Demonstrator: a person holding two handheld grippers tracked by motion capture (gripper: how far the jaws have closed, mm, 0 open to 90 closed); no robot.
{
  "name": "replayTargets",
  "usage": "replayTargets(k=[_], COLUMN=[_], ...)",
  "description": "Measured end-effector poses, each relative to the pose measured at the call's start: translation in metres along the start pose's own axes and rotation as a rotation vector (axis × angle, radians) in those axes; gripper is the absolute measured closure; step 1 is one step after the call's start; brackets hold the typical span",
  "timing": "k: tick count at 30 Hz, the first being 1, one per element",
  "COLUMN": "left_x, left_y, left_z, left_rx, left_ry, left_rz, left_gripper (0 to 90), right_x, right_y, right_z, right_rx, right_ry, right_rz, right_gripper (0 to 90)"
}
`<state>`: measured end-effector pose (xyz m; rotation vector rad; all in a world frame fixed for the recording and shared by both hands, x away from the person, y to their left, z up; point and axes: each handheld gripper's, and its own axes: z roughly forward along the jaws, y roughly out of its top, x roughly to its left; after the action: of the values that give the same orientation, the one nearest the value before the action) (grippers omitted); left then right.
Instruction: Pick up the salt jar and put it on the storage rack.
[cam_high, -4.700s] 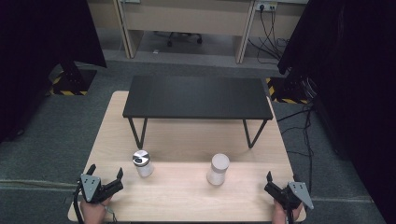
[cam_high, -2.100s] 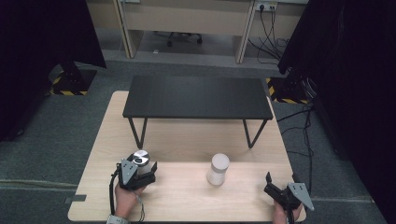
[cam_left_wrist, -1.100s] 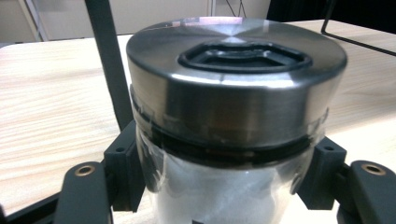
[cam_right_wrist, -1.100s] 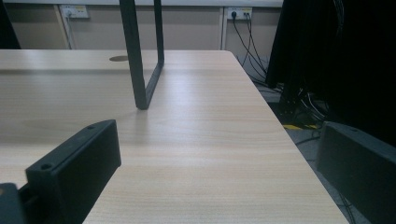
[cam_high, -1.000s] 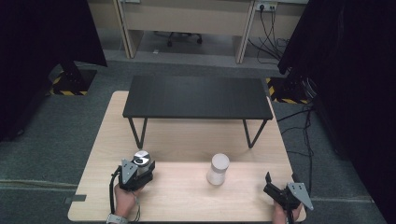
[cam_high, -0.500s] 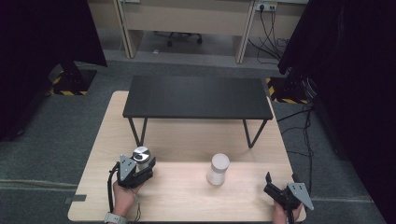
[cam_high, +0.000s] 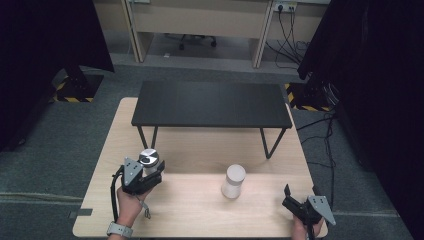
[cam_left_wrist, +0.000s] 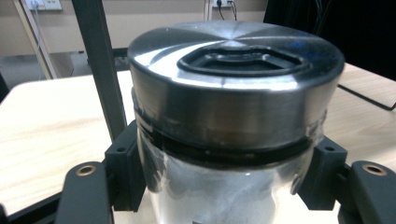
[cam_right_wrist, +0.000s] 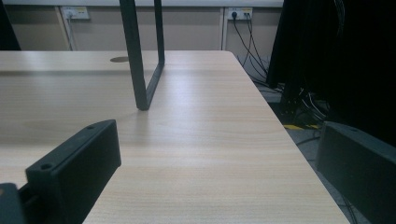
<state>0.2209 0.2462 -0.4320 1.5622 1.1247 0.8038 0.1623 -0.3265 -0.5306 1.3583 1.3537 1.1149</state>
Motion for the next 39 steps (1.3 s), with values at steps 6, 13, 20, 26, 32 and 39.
replayTargets(k=[6, 13, 20, 26, 32, 39], left_x=[-0.003, -0.006, -0.010, -0.013, -0.016, -0.018], left_y=[0.021, 0.042, 0.065, 0.084, 0.098, 0.120], left_z=[-0.001, 0.000, 0.003, 0.008, 0.011, 0.012], left_rx=[-0.016, -0.025, -0.035, -0.043, -0.043, -0.062], left_ry=[-0.008, -0.012, -0.012, -0.013, -0.014, -0.015], left_rz=[0.008, 0.015, 0.011, 0.017, 0.023, 0.043], left_gripper=[30.7, 30.7, 30.7, 30.7, 30.7, 30.7], right_x=[-0.001, -0.001, -0.002, -0.002, -0.004, -0.004], right_y=[0.000, -0.001, -0.001, -0.001, -0.001, 0.000], right_z=[0.000, 0.000, -0.001, -0.001, -0.001, 0.000], right_rx=[-0.003, -0.008, -0.010, -0.009, -0.010, -0.004], right_ry=[0.002, 0.003, 0.005, 0.008, 0.007, 0.008], right_rz=[0.003, 0.006, 0.016, 0.026, 0.042, 0.046], right_gripper=[0.3, 0.4, 0.3, 0.3, 0.4, 0.3])
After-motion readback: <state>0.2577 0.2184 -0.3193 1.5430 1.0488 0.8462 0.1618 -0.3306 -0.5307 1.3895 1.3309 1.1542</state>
